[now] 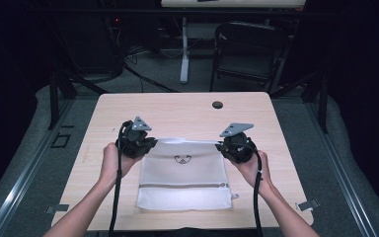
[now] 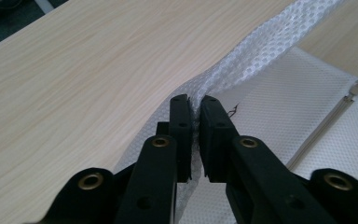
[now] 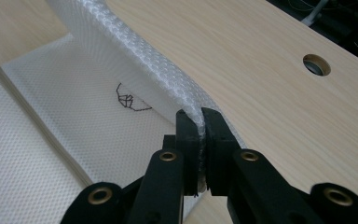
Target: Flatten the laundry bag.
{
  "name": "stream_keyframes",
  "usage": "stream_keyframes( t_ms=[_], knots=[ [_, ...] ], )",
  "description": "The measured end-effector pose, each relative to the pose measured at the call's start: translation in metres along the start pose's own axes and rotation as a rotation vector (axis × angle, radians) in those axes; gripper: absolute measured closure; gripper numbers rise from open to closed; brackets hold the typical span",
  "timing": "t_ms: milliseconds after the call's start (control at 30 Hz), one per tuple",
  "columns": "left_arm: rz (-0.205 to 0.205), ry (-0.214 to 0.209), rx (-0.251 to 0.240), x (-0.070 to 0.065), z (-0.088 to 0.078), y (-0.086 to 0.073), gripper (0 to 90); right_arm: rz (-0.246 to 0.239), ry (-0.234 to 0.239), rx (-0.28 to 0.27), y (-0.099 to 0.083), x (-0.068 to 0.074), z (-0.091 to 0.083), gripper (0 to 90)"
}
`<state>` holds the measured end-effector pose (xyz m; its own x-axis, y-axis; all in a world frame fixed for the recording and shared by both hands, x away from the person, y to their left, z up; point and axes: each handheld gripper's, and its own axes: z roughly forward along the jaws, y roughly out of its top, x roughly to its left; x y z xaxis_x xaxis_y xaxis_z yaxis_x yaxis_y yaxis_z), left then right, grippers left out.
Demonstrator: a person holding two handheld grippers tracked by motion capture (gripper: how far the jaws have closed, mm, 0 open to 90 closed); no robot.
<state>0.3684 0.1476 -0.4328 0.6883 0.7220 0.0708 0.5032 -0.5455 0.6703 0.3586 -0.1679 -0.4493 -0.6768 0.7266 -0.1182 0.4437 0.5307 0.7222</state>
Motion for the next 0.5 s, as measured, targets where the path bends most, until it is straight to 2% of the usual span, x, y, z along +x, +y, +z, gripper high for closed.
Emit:
stream_keyframes(
  t_ms=[133, 367, 500],
  knots=[
    [-0.001, 0.005, 0.001, 0.006, 0.005, -0.001, 83.2, 0.018, 0.002, -0.001, 0.005, -0.006, 0.008, 86.5],
    [0.018, 0.047, 0.02, 0.011, 0.022, 0.0, 87.7, 0.034, 0.003, 0.025, 0.01, -0.017, 0.025, 86.5],
    [0.007, 0.063, 0.018, 0.016, 0.033, 0.002, 87.9, 0.05, 0.002, 0.042, 0.014, -0.024, 0.036, 86.3]
  ],
)
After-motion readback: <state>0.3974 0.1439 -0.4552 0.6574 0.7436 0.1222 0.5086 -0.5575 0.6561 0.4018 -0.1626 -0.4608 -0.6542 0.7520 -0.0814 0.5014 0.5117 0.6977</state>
